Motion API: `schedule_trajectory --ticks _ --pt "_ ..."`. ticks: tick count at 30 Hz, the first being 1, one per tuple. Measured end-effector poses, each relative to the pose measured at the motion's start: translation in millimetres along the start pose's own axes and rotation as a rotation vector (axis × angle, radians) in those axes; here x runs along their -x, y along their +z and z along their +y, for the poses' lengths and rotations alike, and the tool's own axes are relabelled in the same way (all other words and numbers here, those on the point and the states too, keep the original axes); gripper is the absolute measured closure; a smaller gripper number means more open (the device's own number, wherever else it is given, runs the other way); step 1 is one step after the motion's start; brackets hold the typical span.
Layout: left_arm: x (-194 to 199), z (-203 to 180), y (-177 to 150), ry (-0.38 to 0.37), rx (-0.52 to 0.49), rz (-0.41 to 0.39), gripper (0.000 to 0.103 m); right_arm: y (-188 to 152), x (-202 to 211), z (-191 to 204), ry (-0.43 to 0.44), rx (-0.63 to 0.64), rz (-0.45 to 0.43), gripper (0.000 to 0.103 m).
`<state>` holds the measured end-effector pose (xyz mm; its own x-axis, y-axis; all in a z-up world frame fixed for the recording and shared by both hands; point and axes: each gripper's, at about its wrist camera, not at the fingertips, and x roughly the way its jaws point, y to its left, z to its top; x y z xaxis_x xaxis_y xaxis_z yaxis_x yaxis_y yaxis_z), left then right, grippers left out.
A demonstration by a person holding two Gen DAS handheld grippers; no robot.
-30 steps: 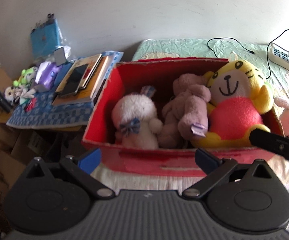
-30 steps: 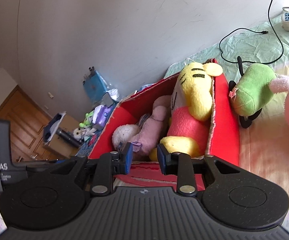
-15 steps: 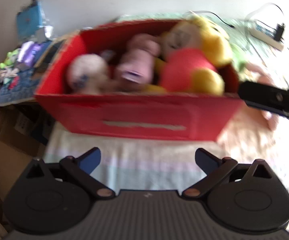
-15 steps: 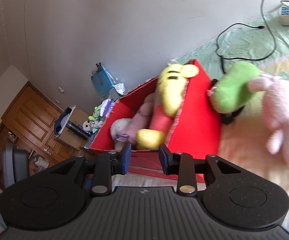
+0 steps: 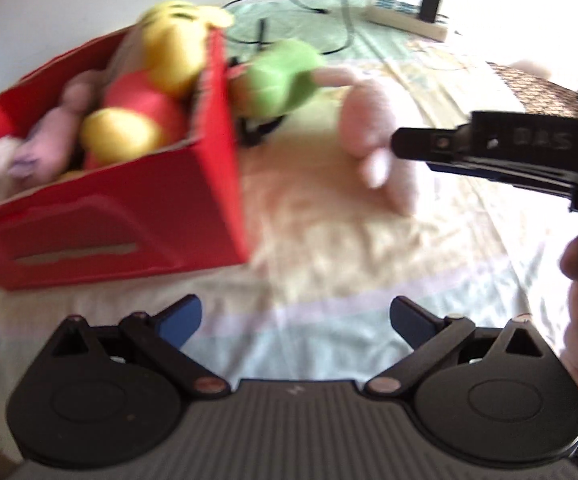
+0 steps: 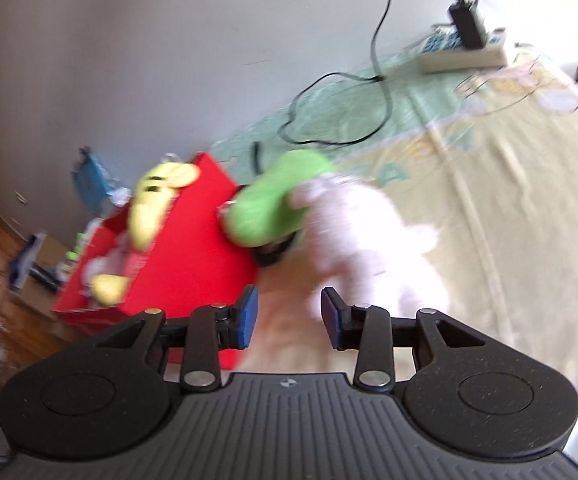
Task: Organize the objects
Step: 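Close the right tool on the white bunny plush with blue bow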
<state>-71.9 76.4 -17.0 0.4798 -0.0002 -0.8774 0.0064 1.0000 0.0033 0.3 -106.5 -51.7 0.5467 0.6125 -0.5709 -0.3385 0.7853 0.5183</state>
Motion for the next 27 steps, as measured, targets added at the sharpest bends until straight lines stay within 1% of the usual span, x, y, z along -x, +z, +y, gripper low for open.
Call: schedule_trajectory --ticks 3,5,9,13,14,17,18,19,20,21,24,27 --pt "-5.4 -13.1 3.4 -0.022 -0.014 -0.003 0.002 1.5 -4.3 -2.3 -0.099 0.122 -0.016 0.060" --pt "-6.6 -16.3 3.4 -0.031 -0.018 -0.007 0.002 0.9 -7.0 -2.7 -0.140 0.195 -0.023 0.059" --pt "-9.6 -21.4 1.8 -0.039 -0.012 -0.006 0.002 -3.5 -18.8 -1.0 -0.160 0.305 0.003 0.054" --pt "-10.2 -21.0 2.4 -0.024 -0.010 -0.006 0.002 -13.8 -32.4 2.1 -0.192 0.412 0.039 0.050" --pt "-9.5 -19.9 2.2 -0.021 -0.007 -0.007 0.002 -16.0 -34.7 1.0 -0.205 0.430 0.035 0.048" --pt "-6.8 -17.7 0.8 -0.014 0.005 -0.015 0.002 -16.5 -36.0 -5.0 -0.233 0.459 0.010 0.048" --pt "-5.9 -16.7 0.2 -0.011 0.009 -0.018 0.002 -14.6 -36.6 -8.0 -0.238 0.453 0.008 0.048" --pt "-5.9 -15.6 0.4 -0.009 0.014 -0.019 0.002 -11.7 -36.6 -12.8 -0.242 0.435 0.009 0.051" --pt "-5.3 -14.5 0.3 -0.007 0.019 -0.019 0.002 -8.3 -35.8 -18.5 -0.243 0.407 0.009 0.055" --pt "-5.1 -14.0 0.5 -0.007 0.024 -0.020 0.002 -4.1 -35.0 -25.2 -0.232 0.364 0.013 0.056" --pt "-3.8 -13.4 2.4 -0.017 0.033 -0.026 0.002 9.1 -26.3 -44.7 -0.151 0.213 0.028 0.061" --pt "-1.4 -14.1 6.5 -0.051 0.038 -0.042 0.002 15.6 -17.0 -65.8 -0.049 0.045 0.052 0.065"
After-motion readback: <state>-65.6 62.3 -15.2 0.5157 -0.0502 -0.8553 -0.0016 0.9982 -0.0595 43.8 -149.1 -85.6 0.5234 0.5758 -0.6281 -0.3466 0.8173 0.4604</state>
